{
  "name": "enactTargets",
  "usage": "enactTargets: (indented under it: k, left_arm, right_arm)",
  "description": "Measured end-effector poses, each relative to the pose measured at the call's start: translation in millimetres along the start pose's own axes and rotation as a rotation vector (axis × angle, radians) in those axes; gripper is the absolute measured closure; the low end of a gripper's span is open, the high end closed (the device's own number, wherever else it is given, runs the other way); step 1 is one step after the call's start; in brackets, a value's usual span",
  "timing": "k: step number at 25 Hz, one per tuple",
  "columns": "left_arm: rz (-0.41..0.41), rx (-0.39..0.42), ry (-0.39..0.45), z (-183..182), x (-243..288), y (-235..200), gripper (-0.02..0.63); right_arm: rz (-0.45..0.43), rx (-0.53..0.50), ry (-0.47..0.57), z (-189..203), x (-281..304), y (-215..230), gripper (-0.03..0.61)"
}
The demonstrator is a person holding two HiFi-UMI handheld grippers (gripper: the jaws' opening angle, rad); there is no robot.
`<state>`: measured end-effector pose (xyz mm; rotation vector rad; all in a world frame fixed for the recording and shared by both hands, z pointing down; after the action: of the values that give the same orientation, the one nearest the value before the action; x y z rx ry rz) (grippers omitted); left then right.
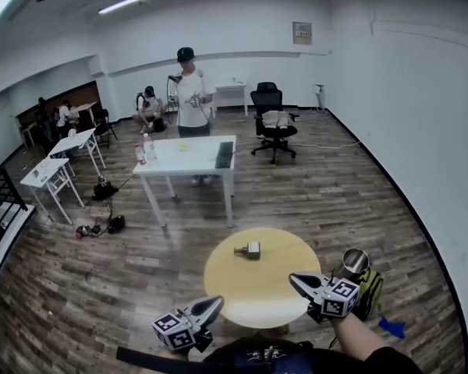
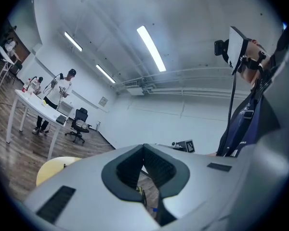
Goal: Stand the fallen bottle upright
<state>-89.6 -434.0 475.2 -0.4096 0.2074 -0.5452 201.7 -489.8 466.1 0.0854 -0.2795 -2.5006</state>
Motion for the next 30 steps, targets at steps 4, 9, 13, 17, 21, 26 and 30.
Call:
enactTargets:
  k: [4,9,13,17,21,26,30]
  left_arm:
    - [-0.037,-0.022,0.03,-5,77,-15,0.611]
    - [-0.059,-0.025,0.027,-8,142,-36,0.611]
    - [-0.09,-0.034,0.007,-13,165,-66,0.611]
    - [-0.08,-0.058,-0.007,-24,181,-109,0.611]
    - [-0.009,-0.05,-0.034,-40,193,-168,0.611]
    - [0.069,-0.071,-0.044,-74,184,-232,0.611]
    - [0.116,-0.105,-0.068,-81,177,-276,0.611]
  right_arm:
    - [-0.035,-0.003,0.004,-23,-4,83,0.591]
    - [-0.064,0.016,-0.005,-32,5,156,0.591]
    - [-0.068,0.036,-0.014,-30,26,198,0.589]
    - [-0.048,0.046,-0.024,-27,62,226,0.591]
    - [0.005,0.038,-0.031,-30,106,245,0.59]
    - [0.085,0.017,-0.046,-33,161,245,0.589]
    - [0.152,0.051,-0.034,-26,196,253,0.589]
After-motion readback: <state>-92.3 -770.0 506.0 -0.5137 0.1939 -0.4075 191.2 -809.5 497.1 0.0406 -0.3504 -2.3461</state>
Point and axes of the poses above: the fingertips, and each gripper's own axes: x forward along the fingers, y to its right, z out of its underside, the point moved 6 cm from there along -x, backward along the fingers, and after that the axes turned 2 degrees about -x, right-handed, at the moved point
